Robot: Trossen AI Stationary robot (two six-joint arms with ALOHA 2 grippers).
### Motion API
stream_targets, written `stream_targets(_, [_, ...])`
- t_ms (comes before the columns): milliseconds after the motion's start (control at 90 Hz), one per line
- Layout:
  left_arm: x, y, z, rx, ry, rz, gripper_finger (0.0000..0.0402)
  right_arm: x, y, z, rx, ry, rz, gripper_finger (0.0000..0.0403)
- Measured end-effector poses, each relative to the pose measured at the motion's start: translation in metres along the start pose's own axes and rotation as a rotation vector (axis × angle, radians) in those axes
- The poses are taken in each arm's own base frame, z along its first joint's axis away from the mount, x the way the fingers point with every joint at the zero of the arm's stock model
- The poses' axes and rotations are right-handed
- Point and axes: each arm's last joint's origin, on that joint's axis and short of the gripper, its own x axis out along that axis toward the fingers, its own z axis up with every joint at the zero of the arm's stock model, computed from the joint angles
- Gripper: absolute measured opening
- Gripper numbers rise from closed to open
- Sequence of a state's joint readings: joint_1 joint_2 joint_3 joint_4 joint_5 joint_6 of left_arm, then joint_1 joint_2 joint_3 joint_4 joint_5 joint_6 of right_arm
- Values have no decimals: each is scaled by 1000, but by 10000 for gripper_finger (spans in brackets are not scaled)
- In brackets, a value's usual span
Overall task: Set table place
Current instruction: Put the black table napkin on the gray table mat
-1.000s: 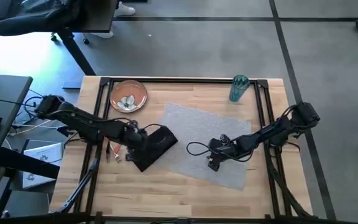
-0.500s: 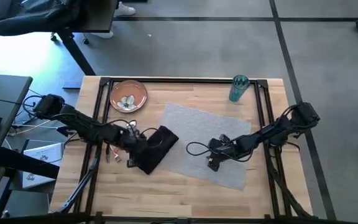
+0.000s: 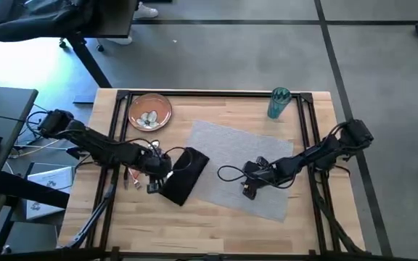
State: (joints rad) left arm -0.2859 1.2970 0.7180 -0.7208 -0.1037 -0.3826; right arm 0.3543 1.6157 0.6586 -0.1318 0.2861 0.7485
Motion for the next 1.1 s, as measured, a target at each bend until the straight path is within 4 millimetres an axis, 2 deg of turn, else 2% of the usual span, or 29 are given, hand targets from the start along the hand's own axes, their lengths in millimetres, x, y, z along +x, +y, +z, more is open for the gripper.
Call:
stream_targets(133, [-19, -7, 17, 9, -102, -20, 0, 0, -1, 1, -11, -3, -4, 216])
stream_targets(256, [-21, -11, 35, -9, -268, -65, 0, 1, -2, 2, -5, -5, -7, 216])
stream_targets(344, [-10, -8, 45, 3, -322, -64, 0, 1, -3, 4, 5, -11, -6, 216])
stream_targets(567, [31, 4, 62, 8, -272, -4, 0, 1, -3, 5, 35, -18, -3, 216])
stream_targets(733, [53, 13, 71, -65, -274, 8, 0, 1, -3, 5, 58, -19, -4, 216])
stream_targets(867, [64, 20, 76, -92, -284, 12, 0, 1, -3, 5, 54, -19, -4, 216])
stream_targets(1100, [66, 31, 81, -137, -322, 54, 0, 1, -3, 5, 54, -19, -4, 216])
